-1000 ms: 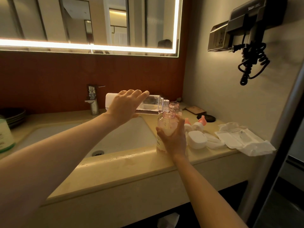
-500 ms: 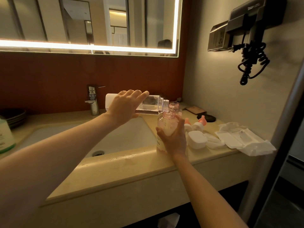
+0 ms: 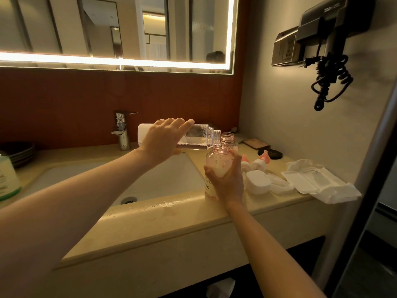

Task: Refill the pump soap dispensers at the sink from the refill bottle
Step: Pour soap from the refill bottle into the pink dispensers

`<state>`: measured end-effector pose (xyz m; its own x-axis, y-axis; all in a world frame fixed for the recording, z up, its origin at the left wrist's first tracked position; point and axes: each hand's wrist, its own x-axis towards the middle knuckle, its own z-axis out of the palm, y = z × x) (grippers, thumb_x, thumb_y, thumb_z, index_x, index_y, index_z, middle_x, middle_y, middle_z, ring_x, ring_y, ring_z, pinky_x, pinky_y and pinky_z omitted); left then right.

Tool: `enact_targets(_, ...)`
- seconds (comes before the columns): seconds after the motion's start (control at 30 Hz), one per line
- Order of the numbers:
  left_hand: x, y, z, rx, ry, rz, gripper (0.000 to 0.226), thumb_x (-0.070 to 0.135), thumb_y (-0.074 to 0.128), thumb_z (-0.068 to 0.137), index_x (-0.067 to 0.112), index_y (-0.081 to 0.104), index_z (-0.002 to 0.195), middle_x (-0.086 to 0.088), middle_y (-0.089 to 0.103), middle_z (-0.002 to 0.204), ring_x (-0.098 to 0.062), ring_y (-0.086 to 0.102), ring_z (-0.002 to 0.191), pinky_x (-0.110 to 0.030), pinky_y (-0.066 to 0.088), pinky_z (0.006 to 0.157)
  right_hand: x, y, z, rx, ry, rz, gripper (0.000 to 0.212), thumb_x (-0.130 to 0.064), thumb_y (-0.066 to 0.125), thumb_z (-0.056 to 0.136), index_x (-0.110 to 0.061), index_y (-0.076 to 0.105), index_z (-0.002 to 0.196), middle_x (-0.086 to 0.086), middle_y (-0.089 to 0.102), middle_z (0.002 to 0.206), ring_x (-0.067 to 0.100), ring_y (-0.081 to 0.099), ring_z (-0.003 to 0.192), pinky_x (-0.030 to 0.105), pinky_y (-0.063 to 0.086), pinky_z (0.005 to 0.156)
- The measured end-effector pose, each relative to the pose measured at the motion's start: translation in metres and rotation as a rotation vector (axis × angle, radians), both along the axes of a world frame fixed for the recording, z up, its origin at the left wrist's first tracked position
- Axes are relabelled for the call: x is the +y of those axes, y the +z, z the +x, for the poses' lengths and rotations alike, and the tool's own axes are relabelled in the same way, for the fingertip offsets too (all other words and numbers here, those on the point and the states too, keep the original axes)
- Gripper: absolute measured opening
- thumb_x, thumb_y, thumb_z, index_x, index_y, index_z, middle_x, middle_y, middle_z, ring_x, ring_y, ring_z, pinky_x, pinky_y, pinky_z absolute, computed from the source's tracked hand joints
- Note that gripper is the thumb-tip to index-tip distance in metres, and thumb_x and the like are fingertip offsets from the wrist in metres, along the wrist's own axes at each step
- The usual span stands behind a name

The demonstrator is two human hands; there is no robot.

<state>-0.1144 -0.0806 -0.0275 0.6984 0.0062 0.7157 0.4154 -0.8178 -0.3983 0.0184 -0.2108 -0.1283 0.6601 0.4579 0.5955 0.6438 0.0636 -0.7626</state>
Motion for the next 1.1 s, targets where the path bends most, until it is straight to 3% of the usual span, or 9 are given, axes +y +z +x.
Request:
enact_targets(0.13,-0.003,-0.009,0.000,0.001,0.037,-0.096,0.082,0.021,0.090,0.053,0.008,0.049,0.123,-0.012,0.065,0.104,-0.031,0.066,0.087,-0.041,0.054,0.072,-0.001,0.002,0.001,0.004,0.006,-0.009,0.076,-0.039,0.073,0.074,-0.023,0.028,0.133,0.003,0.042,0.136,0.021,0.044,0.120,0.031,0.042,0.086)
enact_targets(0.27,-0.010,-0.024,0.002,-0.052,0.088,-0.309,0.079,0.029,0.080,0.068,0.013,0.040,0.134,-0.009,0.060,0.118,-0.028,0.060,0.100,-0.036,0.049,0.079,-0.001,0.006,0.007,-0.055,0.021,-0.047,0.077,-0.040,0.075,0.072,-0.018,0.029,0.130,0.006,0.046,0.132,0.022,0.049,0.116,0.030,0.044,0.084)
enact_targets(0.43,-0.017,-0.045,0.011,-0.223,0.070,-0.670,0.077,0.030,0.081,0.067,0.017,0.039,0.131,-0.006,0.058,0.120,-0.030,0.057,0.102,-0.037,0.044,0.071,-0.007,0.010,0.020,-0.088,0.022,-0.099,0.076,-0.040,0.076,0.070,-0.015,0.029,0.123,0.008,0.052,0.124,0.023,0.055,0.106,0.035,0.050,0.081)
enact_targets(0.6,-0.011,-0.057,0.017,-0.368,0.034,-0.923,0.074,0.028,0.083,0.064,0.017,0.042,0.125,-0.009,0.059,0.117,-0.030,0.055,0.097,-0.033,0.040,0.069,-0.016,0.010,0.043,-0.113,-0.069,-0.101,0.072,-0.038,0.077,0.069,-0.009,0.032,0.117,0.009,0.052,0.120,0.020,0.052,0.103,0.031,0.043,0.077)
enact_targets(0.97,-0.008,-0.070,0.041,-0.370,0.033,-1.013,0.076,0.032,0.084,0.062,0.019,0.042,0.124,-0.010,0.059,0.117,-0.032,0.055,0.099,-0.032,0.038,0.069,-0.007,0.015,0.083,-0.135,-0.190,-0.153,0.073,-0.043,0.075,0.070,-0.012,0.032,0.121,0.007,0.049,0.128,0.023,0.052,0.110,0.027,0.040,0.074)
enact_targets(1.03,-0.009,-0.072,0.044,-0.365,0.037,-1.020,0.076,0.032,0.084,0.063,0.019,0.042,0.125,-0.010,0.058,0.117,-0.032,0.055,0.098,-0.032,0.038,0.069,-0.003,0.015,0.089,-0.119,-0.195,-0.158,0.075,-0.045,0.076,0.069,-0.014,0.031,0.121,0.006,0.050,0.129,0.024,0.052,0.112,0.033,0.045,0.080)
enact_targets(1.1,-0.009,-0.072,0.045,-0.363,0.037,-1.023,0.076,0.032,0.084,0.063,0.019,0.041,0.125,-0.010,0.058,0.118,-0.031,0.054,0.099,-0.032,0.040,0.070,0.002,0.016,0.094,-0.117,-0.206,-0.183,0.078,-0.050,0.075,0.067,-0.016,0.031,0.122,0.007,0.050,0.129,0.025,0.051,0.114,0.046,0.045,0.093)
